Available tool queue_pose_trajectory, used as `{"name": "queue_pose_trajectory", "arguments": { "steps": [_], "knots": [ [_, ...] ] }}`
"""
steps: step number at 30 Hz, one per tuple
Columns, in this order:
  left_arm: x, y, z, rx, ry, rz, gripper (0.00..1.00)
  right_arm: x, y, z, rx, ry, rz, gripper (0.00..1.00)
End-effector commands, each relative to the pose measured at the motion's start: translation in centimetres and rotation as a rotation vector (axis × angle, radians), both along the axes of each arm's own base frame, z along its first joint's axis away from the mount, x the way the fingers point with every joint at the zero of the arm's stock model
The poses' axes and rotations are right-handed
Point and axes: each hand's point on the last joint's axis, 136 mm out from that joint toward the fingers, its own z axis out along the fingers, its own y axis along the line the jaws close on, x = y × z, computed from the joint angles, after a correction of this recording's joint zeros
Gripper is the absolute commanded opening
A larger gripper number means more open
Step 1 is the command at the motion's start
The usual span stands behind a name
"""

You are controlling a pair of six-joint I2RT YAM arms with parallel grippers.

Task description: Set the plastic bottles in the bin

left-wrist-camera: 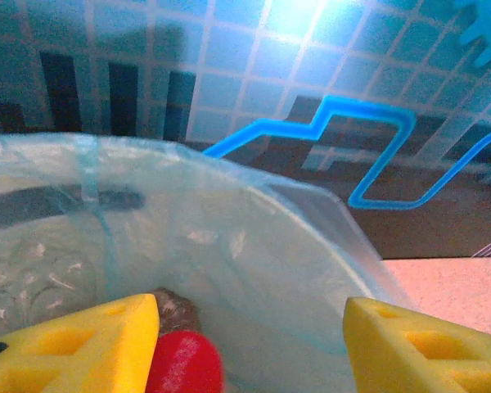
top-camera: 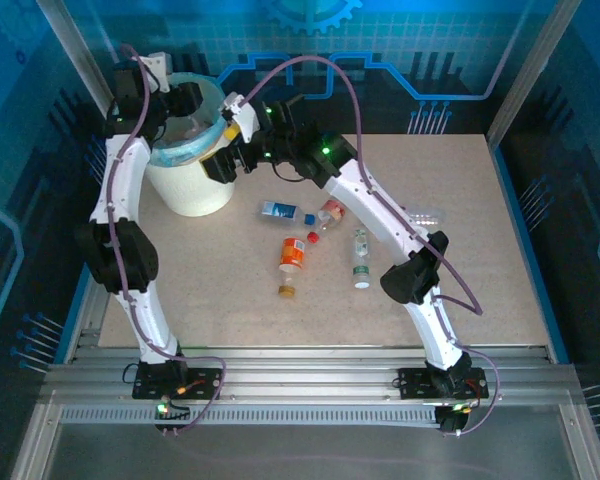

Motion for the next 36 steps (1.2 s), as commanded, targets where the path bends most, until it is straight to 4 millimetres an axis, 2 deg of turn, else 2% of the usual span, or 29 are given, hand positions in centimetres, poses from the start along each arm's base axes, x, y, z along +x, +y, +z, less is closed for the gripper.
{"name": "queue_pose_trajectory", "arguments": {
  "steps": [1,3,5,7,10,14,19,24,31,36],
  "knots": [
    [-2.7,-0.4,5.7,-0.048,-0.084,-0.014,0.61,-0.8,0.2,0.2,-0.011,-0.011,0.017,1.00],
    [-2.8,-0.6,5.7,-0.055,-0.086,-0.019,0.58,-0.9,0.2,0.2,-0.011,-0.007,0.021,1.00],
    [-2.4,-0.2,4.8,-0.047,-0.069,-0.008,0.51,-1.1,0.2,0.3,-0.011,-0.006,0.026,1.00],
    [-1.7,0.8,3.8,-0.055,-0.029,0.031,0.41,-1.4,0.1,0.5,-0.014,-0.011,0.031,1.00],
    [-1.2,3.1,2.0,-0.128,0.058,0.114,0.32,-1.5,-0.3,0.5,-0.032,-0.022,0.025,1.00],
    [-1.3,5.6,0.1,-0.230,0.122,0.193,0.27,-1.7,-0.5,-0.1,-0.055,-0.019,0.018,1.00],
    [-2.1,6.8,-2.1,-0.241,0.199,0.243,0.23,-1.8,-0.5,-0.8,-0.065,0.000,0.025,1.00],
    [-2.2,6.1,-4.4,-0.289,0.264,0.225,0.15,-1.9,-0.1,-1.2,-0.066,0.010,0.035,1.00],
    [-3.3,4.5,-9.4,-0.291,0.417,0.167,0.11,-2.4,-0.2,-1.8,-0.085,0.028,0.047,1.00],
    [-3.8,3.5,-10.7,-0.263,0.471,0.119,0.11,-2.5,-0.1,-2.2,-0.090,0.043,0.050,1.00]
  ]
}}
